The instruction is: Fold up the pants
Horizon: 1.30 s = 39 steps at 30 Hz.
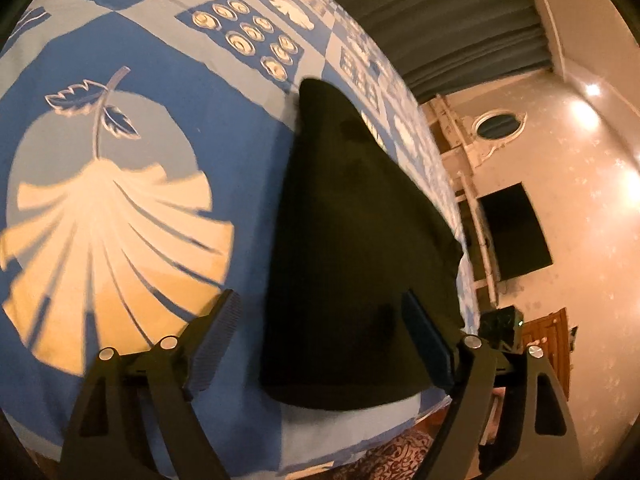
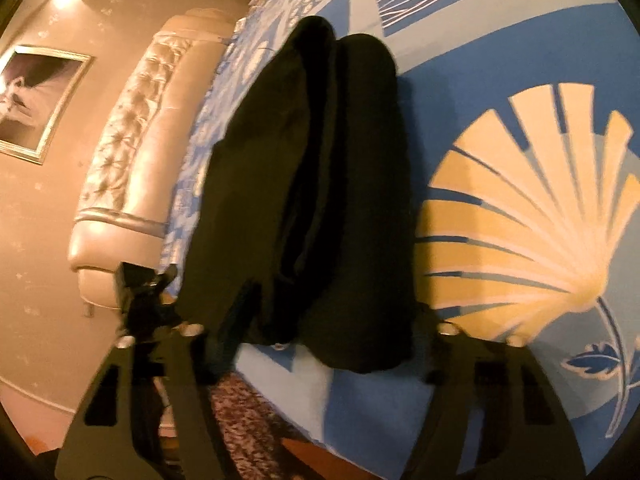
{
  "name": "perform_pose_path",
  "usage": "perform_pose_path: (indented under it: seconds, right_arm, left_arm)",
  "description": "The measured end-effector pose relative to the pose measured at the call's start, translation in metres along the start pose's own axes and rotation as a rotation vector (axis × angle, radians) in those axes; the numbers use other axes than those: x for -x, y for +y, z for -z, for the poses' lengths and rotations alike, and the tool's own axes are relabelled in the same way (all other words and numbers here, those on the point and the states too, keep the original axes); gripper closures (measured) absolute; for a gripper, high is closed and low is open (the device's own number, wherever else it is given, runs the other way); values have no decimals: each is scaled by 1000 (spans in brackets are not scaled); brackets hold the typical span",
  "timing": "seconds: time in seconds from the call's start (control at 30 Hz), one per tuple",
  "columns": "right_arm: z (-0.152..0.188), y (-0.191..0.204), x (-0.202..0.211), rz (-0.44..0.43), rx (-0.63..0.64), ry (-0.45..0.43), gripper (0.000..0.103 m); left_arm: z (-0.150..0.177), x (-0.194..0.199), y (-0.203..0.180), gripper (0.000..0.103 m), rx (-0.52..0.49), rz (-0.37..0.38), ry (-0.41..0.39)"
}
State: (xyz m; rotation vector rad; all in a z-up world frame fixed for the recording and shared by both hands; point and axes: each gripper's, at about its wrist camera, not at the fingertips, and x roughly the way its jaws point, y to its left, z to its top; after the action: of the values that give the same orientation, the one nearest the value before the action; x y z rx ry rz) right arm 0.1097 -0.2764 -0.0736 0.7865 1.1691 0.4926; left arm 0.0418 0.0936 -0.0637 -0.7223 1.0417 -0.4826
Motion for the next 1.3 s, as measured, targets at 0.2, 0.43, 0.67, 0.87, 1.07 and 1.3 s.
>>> perform_pose_path:
  seconds: [0.2, 0.43, 0.67, 0.87, 1.07, 1.3]
  right_arm:
    - [6, -10, 0, -41, -45, -28, 59]
    - [15, -6, 3, -60, -54, -62, 69]
    - [21, -3, 7, -60, -61, -81, 72]
    - [22, -2, 7, -52, -59, -78, 73]
    - [27, -2, 7, -51, -59, -73, 73]
    - [32, -5, 8, -60, -65, -66, 73]
  left_arm:
    - [14, -7, -7, 47, -68, -60, -4]
    - [17, -10, -20, 53, -137, -156, -32]
    - [18, -9, -23, 57, -158, -201, -31]
    - [16, -9, -27, 58, -184, -236, -24]
    - [16, -7, -26, 58, -172, -234, -9]
    - [15, -8, -28, 58, -185, -236, -3]
